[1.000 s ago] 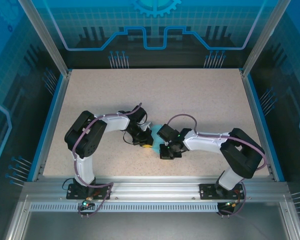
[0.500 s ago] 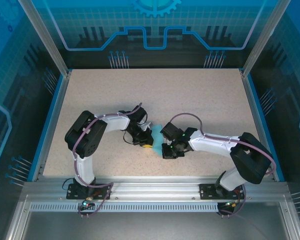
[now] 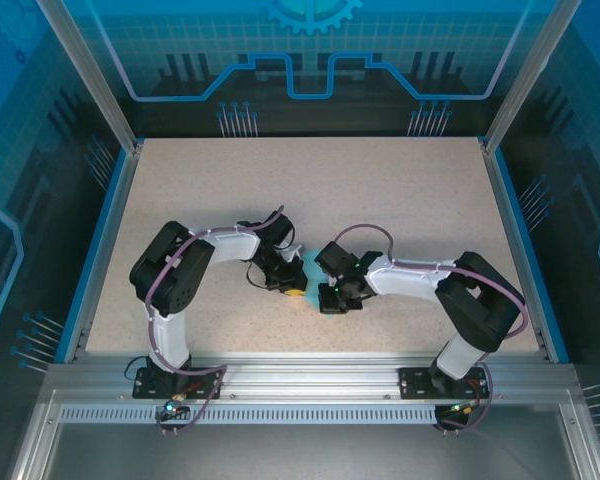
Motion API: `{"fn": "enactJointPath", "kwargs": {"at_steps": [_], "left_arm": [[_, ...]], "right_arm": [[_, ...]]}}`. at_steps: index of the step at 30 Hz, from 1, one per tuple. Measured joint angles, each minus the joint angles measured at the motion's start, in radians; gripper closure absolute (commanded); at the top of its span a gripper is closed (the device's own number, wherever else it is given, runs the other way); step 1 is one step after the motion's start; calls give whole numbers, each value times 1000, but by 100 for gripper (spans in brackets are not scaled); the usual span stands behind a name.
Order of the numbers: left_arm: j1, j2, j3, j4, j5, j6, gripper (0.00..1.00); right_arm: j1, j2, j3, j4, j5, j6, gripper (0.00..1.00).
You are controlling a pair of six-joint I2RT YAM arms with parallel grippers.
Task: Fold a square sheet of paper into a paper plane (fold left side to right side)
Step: Third fold the triangle at the center of the table.
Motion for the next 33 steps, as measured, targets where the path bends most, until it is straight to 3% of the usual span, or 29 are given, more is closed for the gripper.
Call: {"fn": "enactJointPath", "kwargs": {"at_steps": [5, 14, 23, 33], "left_arm": [[-8, -31, -2, -1, -34, -13, 79], [-24, -175, -53, 5, -51, 5, 89], [-120, -126, -59, 44, -22, 7, 90], [-127, -67, -51, 47, -35, 8, 91]], "right_arm": [[-2, 2, 0, 0, -4, 4, 100], [-2, 2, 0, -5, 0, 5, 100], [-2, 4, 0, -5, 0, 5, 100], [-2, 9, 6, -12, -1, 4, 100]]}}
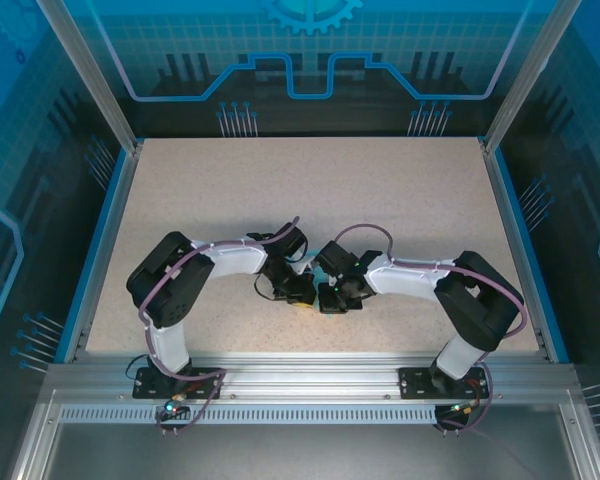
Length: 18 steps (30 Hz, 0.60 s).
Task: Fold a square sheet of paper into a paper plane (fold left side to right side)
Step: Third fold the triangle at the center of the table.
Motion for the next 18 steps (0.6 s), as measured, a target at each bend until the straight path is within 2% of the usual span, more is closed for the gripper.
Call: {"fn": "enactJointPath", "kwargs": {"at_steps": [18], "left_arm": [[-3, 11, 18, -10, -64, 3, 93]], "right_arm": [[0, 10, 13, -18, 0, -1, 100]]}}
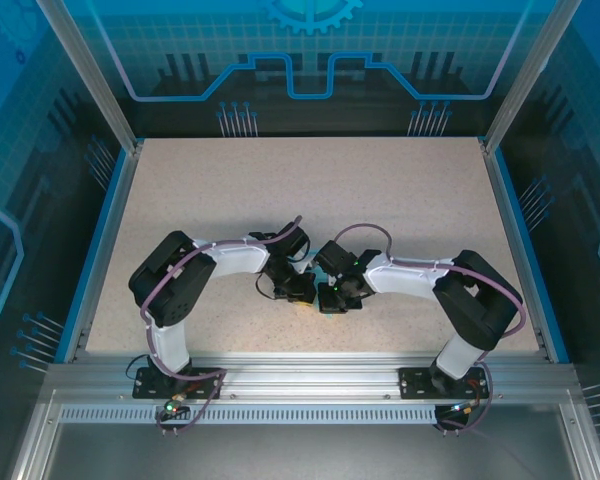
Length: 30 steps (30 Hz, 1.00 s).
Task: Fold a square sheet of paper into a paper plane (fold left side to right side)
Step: Third fold the triangle at the center of the table.
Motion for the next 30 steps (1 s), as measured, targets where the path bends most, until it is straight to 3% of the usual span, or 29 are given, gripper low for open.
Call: {"fn": "enactJointPath", "kwargs": {"at_steps": [30], "left_arm": [[189, -51, -25, -60, -93, 105, 94]], "right_arm": [[0, 0, 2, -3, -2, -4, 100]]}}
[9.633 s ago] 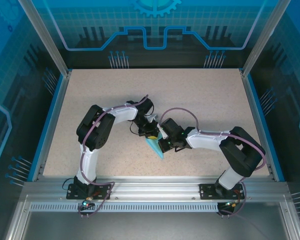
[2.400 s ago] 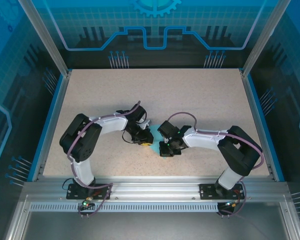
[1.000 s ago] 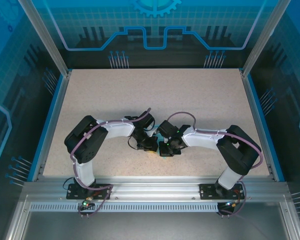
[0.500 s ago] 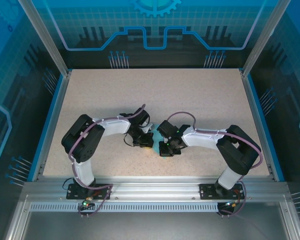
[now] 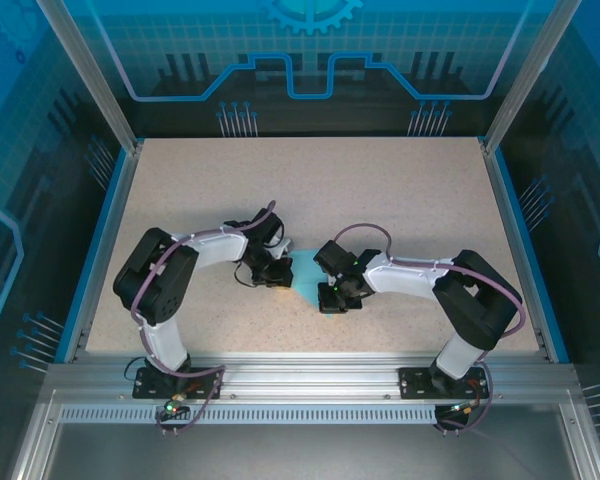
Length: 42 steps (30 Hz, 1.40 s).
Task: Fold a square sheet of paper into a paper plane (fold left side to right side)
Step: Third fold the triangle at the center of the table, then fourth fold the wing at the center of the table.
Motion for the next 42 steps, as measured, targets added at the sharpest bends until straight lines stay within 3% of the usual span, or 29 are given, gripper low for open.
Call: {"fn": "enactJointPath", "kwargs": {"at_steps": [4, 9, 14, 17, 21, 33, 36, 42], "left_arm": [[26, -18, -1, -11, -38, 0, 87], [47, -102, -19, -16, -59, -16, 74], [51, -231, -46, -18, -60, -76, 53], [53, -287, -76, -11, -59, -132, 41], [53, -323, -138, 29, -29, -227, 36], [49, -269, -232, 208, 108, -439, 33], [41, -247, -232, 229, 119, -459, 33], [19, -214, -232, 243, 126, -479, 32]], "right_arm": [[0, -6, -2, 7, -1, -10, 100], [0, -29, -10, 1, 6, -36, 81], [-8, -106, 12, -42, 19, -92, 61], [-35, -141, 51, -67, 34, -146, 53], [-81, -145, 85, -69, 41, -233, 49], [-99, 23, 114, 1, 30, -377, 52], [-100, 51, 127, 8, 35, -390, 59], [-107, 68, 136, 6, 59, -404, 82]]}}
